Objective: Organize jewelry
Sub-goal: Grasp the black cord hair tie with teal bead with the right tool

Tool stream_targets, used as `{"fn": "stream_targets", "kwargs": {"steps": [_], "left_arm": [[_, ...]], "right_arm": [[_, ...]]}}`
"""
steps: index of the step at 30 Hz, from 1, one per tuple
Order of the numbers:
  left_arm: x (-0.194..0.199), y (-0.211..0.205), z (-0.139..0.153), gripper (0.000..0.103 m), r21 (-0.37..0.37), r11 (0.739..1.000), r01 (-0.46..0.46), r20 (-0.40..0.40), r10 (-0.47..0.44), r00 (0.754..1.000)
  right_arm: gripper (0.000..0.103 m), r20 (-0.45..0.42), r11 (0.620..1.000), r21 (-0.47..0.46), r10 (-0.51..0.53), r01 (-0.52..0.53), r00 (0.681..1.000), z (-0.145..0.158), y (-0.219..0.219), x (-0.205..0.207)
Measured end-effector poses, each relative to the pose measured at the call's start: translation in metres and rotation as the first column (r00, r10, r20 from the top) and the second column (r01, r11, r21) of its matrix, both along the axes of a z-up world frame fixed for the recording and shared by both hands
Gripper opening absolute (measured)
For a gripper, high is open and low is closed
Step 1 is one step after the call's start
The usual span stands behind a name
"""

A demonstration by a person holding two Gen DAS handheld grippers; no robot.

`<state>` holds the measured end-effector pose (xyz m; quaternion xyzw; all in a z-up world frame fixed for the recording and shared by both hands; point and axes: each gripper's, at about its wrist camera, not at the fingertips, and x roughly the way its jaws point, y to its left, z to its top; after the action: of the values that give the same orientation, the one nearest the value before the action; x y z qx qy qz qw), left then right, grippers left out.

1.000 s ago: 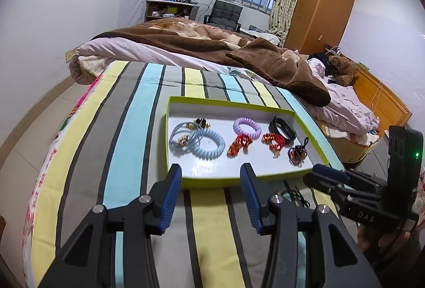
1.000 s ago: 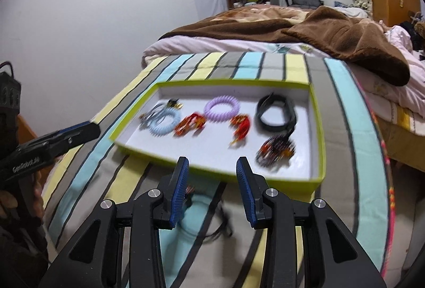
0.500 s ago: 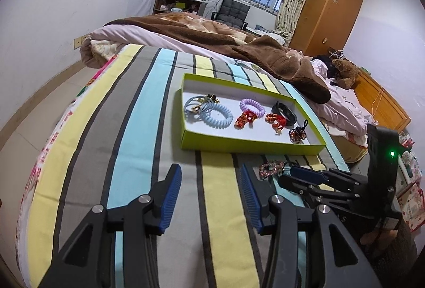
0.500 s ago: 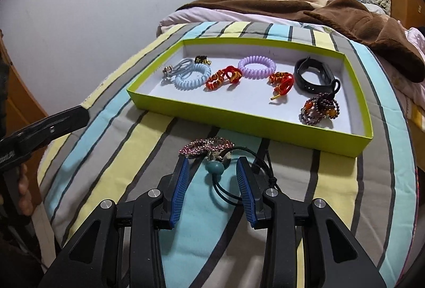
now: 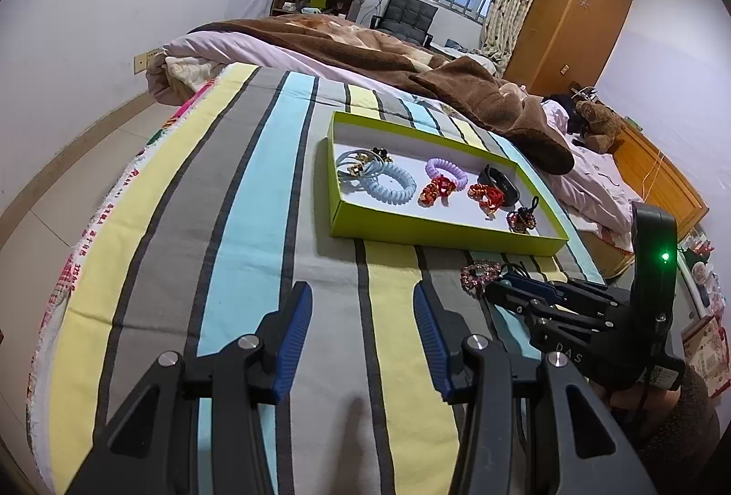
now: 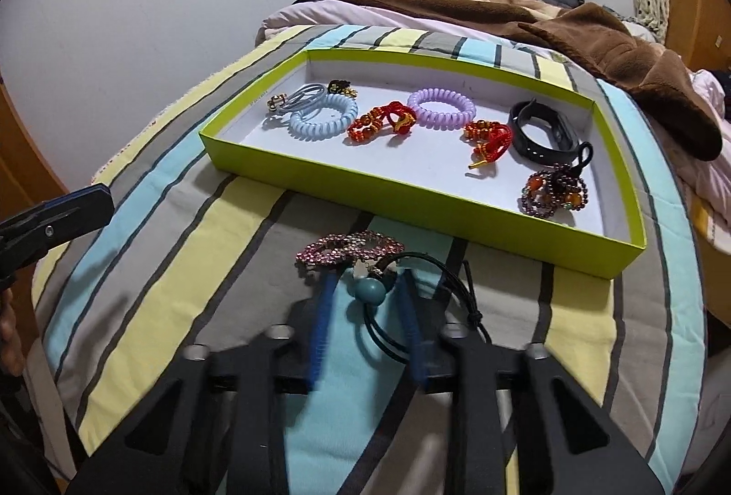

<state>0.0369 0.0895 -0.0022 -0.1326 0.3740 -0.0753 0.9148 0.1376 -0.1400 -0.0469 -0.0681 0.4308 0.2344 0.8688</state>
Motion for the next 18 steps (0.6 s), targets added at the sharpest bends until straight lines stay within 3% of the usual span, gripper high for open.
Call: {"fn": "stream_targets", "kwargs": {"steps": [3,18], "left_arm": [[0.001,-0.002,0.0,0.048,-0.003,1.0,0.009,0.0,-0.009,1.0],[0.011,-0.03,-0.002,0.048,0.004,0.997,0.079,-0.019,-0.079,0.997]], "right_arm": [[0.014,0.0,1.0,-0.002,-0.007,0.007,1.0,0.0,-0.002,0.0],[0.014,-0.023,0.996,0.083,-0.019,0.021,1.0,0.01,-0.036,-0.02]]}}
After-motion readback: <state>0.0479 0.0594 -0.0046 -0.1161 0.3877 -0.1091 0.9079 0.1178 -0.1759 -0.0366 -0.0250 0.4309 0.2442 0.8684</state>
